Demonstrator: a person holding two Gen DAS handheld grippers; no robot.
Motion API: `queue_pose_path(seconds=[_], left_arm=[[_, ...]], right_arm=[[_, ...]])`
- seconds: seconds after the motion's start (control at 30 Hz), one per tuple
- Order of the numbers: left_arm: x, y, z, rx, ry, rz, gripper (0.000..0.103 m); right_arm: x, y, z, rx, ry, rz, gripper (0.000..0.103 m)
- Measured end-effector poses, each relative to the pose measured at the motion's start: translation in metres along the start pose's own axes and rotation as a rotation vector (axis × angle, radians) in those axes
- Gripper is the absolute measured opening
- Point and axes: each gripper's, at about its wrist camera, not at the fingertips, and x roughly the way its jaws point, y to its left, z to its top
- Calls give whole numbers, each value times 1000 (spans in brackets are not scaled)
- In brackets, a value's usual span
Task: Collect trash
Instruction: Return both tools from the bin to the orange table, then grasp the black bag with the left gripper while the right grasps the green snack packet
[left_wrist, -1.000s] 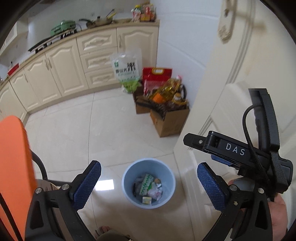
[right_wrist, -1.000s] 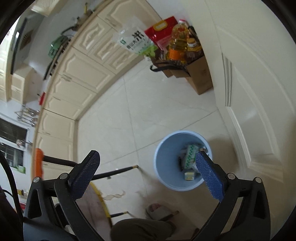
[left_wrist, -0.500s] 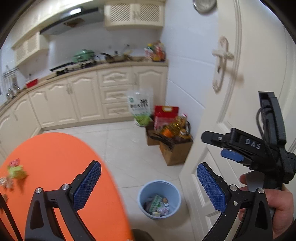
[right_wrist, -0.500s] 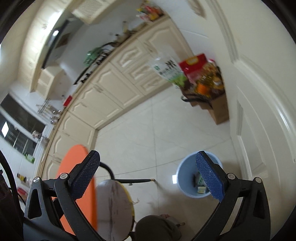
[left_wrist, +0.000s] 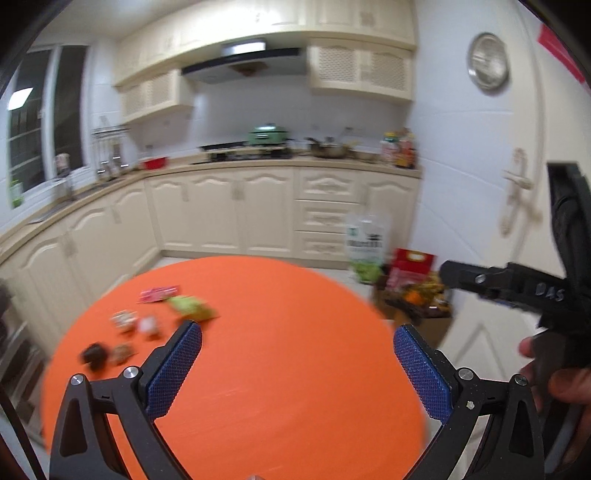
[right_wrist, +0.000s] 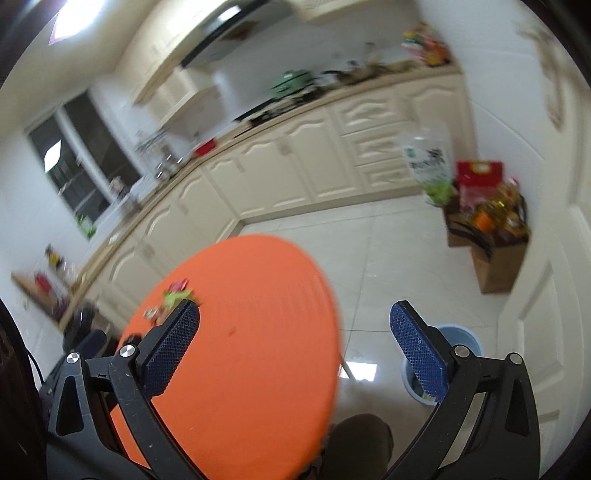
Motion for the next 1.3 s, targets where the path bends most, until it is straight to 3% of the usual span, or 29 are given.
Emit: queue_pose_path(seconds=[0.3, 0.47, 0.67, 0.97, 1.3], left_arm=[[-54, 78, -54, -148, 40, 206, 102], [-63, 105, -74, -206, 75, 281, 102], [-28, 114, -69, -248, 141, 322, 102], [53, 157, -13, -290, 225, 360, 102], [134, 197, 30, -256, 296, 321, 102]], right_arm=[[47, 119, -25, -207, 81, 53, 103], [73, 154, -37, -271, 128, 86, 103], [116, 186, -49, -353, 184, 68, 103], [197, 199, -44, -448, 258, -21, 103], [274, 209, -31, -513, 314, -50, 101]])
